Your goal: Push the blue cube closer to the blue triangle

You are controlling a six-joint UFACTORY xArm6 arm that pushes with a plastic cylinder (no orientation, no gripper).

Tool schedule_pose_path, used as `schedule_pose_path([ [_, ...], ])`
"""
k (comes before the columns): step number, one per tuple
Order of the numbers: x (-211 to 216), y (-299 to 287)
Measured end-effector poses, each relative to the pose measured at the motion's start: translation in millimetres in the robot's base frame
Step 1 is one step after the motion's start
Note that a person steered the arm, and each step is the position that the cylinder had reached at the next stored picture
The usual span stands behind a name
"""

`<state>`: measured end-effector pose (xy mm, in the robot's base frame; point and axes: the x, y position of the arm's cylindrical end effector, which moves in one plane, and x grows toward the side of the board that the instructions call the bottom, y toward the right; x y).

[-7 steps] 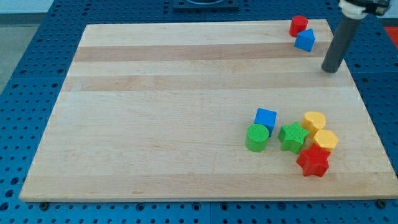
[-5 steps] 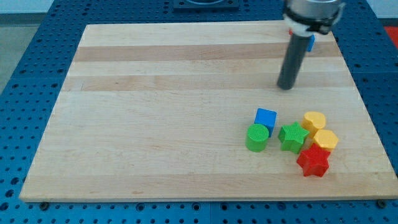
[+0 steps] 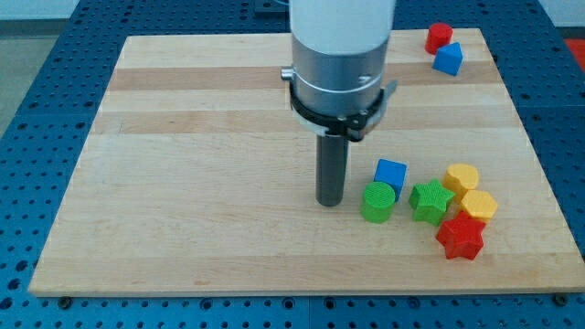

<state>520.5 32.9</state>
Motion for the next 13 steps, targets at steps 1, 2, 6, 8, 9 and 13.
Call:
schedule_pose_path([
  [1, 5.7, 21.8],
  [2, -0.3, 32.7],
  [6, -16.6, 87.3],
  [8, -37.2, 104.4],
  [9, -54.5, 113.2],
  [13, -86.0, 163.4],
])
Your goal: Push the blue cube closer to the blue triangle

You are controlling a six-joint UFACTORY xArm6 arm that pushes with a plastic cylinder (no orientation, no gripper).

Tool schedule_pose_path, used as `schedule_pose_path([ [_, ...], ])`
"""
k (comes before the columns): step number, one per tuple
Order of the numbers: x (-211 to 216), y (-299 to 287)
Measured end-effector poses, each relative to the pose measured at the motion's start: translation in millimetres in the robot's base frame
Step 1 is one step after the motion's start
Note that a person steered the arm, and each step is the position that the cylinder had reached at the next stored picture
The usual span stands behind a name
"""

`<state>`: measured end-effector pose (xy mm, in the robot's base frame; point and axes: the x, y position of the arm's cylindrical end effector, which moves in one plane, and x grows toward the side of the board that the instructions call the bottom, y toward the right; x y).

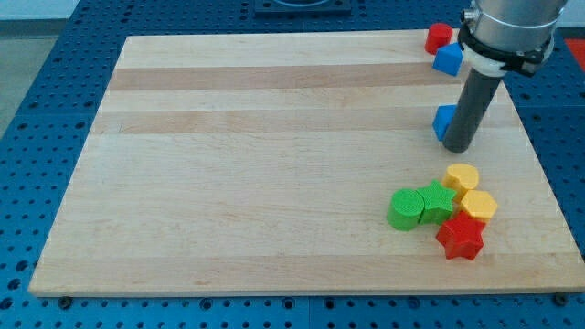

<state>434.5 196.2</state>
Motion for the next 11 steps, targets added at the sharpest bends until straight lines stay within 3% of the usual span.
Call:
schedule_pose_path([
  [8, -75.7, -41.1],
  [11, -89.4, -13.5],
])
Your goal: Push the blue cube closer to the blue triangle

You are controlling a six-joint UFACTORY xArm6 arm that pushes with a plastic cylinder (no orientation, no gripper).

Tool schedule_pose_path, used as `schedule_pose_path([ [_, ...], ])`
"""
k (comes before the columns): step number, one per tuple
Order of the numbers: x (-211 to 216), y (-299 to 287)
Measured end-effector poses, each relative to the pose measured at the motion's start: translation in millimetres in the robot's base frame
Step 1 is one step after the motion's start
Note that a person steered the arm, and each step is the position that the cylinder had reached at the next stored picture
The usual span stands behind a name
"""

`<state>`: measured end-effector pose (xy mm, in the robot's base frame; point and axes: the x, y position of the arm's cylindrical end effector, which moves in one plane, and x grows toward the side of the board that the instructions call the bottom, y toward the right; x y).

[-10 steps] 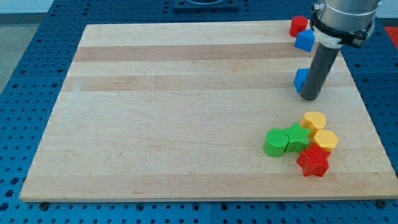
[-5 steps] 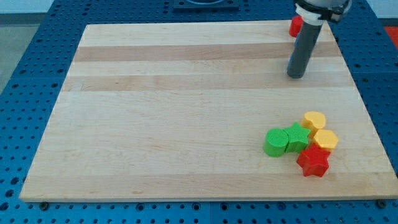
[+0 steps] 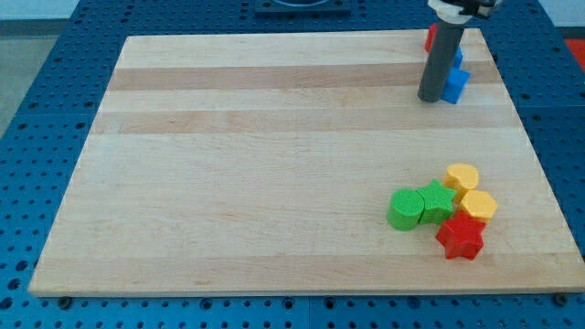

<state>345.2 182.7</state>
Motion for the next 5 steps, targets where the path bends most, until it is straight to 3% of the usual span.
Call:
schedule_pose_path([
  [4, 2.2, 6.7],
  [5, 22.2, -18.5],
])
